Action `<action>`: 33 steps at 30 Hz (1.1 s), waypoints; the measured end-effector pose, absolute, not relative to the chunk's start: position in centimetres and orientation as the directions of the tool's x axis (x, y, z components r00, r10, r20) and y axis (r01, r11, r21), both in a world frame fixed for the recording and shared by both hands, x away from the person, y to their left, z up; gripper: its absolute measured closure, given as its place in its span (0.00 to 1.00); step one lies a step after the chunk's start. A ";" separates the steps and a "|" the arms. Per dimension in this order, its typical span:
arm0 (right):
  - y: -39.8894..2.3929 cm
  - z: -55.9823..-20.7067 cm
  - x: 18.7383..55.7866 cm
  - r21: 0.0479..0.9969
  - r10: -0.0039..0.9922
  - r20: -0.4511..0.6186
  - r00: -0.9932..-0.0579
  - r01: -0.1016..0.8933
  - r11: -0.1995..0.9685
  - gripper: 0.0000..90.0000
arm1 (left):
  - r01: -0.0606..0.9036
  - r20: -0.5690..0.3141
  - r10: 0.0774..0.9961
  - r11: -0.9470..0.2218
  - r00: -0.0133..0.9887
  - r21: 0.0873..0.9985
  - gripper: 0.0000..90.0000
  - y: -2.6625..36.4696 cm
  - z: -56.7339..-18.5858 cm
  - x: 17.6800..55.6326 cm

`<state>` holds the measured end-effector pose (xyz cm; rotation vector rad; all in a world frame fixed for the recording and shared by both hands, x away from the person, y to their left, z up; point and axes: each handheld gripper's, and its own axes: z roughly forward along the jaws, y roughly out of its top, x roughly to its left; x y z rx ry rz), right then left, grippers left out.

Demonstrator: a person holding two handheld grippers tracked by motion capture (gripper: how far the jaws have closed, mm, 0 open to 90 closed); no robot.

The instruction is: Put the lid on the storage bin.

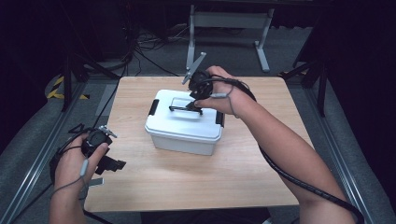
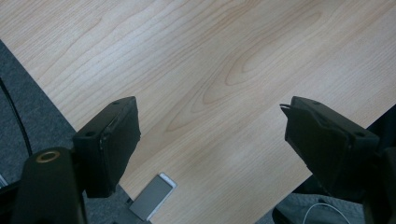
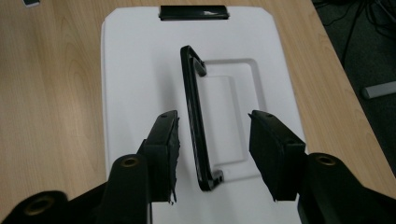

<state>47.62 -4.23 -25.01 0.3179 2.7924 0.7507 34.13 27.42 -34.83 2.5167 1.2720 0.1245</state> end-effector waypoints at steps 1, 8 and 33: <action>-5.2 -24.7 47.5 0.531 0.280 -0.162 -0.946 0.156 0.833 0.58 | 0.769 -0.064 0.797 -0.554 0.601 0.318 0.21 27.4 -34.8 34.2; -9.4 -23.6 47.1 0.571 0.351 -0.146 -0.925 0.211 0.794 0.57 | 0.766 -0.064 0.794 -0.558 0.605 0.320 0.21 27.2 -34.5 34.8; -21.0 -22.2 45.9 0.610 0.542 -0.133 -0.830 0.363 0.705 0.56 | 0.766 -0.009 0.827 -0.516 0.562 0.384 0.22 27.7 -34.5 35.4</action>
